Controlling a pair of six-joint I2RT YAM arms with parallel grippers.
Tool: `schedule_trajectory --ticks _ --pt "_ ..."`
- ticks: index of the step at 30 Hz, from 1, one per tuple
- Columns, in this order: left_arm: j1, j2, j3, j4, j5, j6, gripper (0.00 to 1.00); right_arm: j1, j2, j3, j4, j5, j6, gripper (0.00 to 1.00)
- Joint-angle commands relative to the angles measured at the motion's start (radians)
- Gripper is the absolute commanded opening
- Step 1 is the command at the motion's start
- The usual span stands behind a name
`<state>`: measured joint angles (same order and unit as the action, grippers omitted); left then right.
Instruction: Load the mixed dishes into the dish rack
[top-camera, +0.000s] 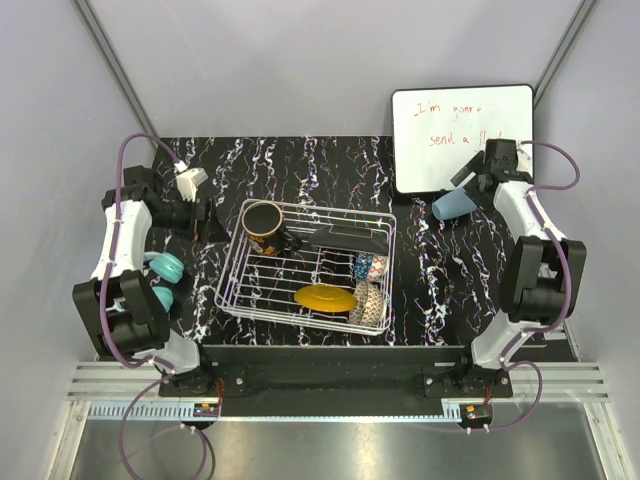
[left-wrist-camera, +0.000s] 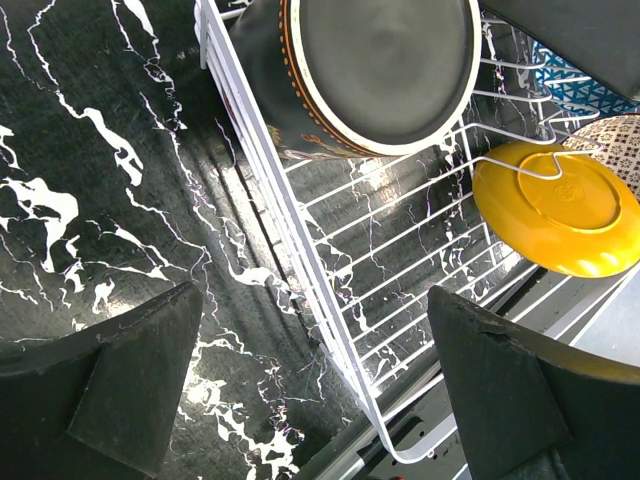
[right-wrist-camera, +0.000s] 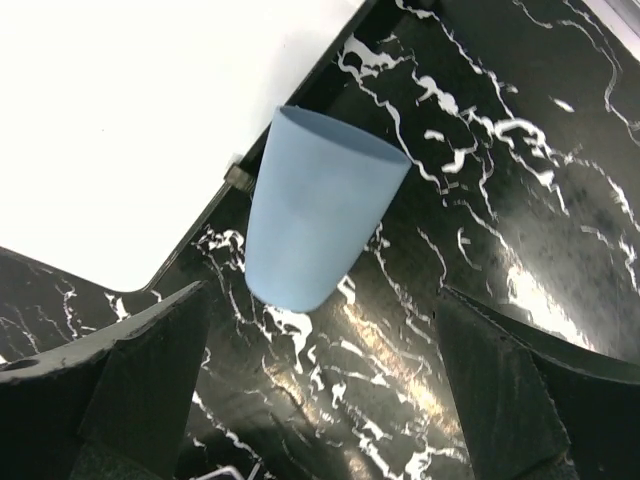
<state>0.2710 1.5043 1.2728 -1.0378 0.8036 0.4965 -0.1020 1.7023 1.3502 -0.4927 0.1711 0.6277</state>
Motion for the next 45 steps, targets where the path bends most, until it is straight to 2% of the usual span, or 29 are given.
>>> schedule_trajectory --ticks 1,11,13,18,23,30,36,42,45 --pt "0.002 -0.047 0.036 0.013 -0.014 0.002 0.99 -0.05 0.062 0.067 0.063 -0.067 -0.097 1.0" --pt "0.002 -0.047 0.059 -0.004 -0.023 -0.001 0.99 -0.094 0.233 0.216 0.066 -0.133 -0.227 1.0" --pt "0.002 -0.046 0.065 -0.004 -0.027 -0.001 0.99 -0.099 0.255 0.225 0.069 -0.194 -0.244 1.0" --pt "0.002 -0.044 0.082 -0.007 -0.029 0.0 0.99 -0.1 0.273 0.219 0.063 -0.389 -0.218 0.91" --pt "0.0 -0.027 0.091 -0.008 -0.023 0.001 0.99 -0.1 0.234 0.155 0.042 -0.473 -0.198 0.88" --pt "0.004 -0.012 0.102 -0.008 -0.014 0.002 0.99 -0.104 0.157 0.054 -0.017 -0.498 -0.16 0.78" --pt "0.0 0.01 0.114 -0.004 -0.001 -0.003 0.99 -0.104 0.007 -0.066 -0.023 -0.498 -0.16 0.78" --pt "0.0 0.02 0.129 -0.004 0.008 -0.009 0.99 -0.102 -0.071 -0.153 -0.026 -0.578 -0.12 0.74" --pt "0.0 0.023 0.129 -0.002 0.011 -0.007 0.99 -0.102 -0.11 -0.161 -0.044 -0.495 -0.151 0.77"
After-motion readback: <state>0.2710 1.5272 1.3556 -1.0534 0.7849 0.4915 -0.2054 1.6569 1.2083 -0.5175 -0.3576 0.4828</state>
